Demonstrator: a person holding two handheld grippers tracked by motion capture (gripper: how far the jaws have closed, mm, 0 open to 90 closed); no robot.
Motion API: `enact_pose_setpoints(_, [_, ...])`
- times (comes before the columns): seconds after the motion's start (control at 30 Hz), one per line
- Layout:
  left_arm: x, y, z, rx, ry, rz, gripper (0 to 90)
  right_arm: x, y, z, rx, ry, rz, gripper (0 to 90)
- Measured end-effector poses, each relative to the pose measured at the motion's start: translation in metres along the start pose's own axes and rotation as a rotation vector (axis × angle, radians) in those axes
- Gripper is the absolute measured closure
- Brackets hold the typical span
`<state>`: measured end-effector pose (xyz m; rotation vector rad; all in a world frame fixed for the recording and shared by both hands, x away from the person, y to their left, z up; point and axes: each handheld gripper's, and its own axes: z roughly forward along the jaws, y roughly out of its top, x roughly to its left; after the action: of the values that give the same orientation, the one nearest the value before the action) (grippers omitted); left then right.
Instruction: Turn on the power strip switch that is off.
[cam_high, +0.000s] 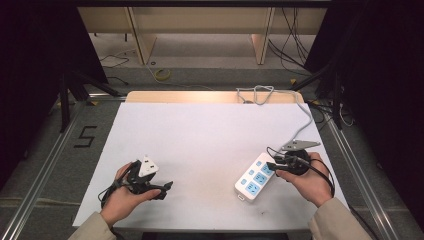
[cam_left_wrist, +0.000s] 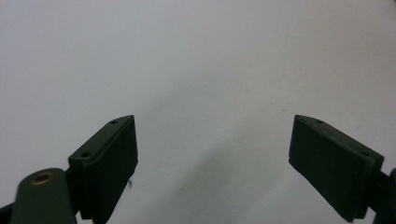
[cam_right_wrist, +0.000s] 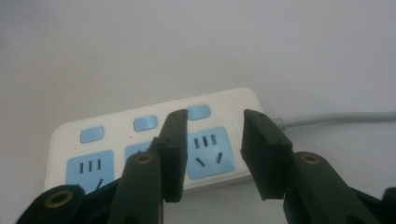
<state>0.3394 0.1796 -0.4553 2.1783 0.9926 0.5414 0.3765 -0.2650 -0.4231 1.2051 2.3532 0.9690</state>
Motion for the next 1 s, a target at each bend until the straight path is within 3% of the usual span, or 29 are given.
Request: enact_pose_setpoints(1.0, [0.001,0.000,-0.001,-0.002,0.001,-0.003,15.1,-0.004,-0.030,-0.021,-0.106,-0.025,0.039,45.4])
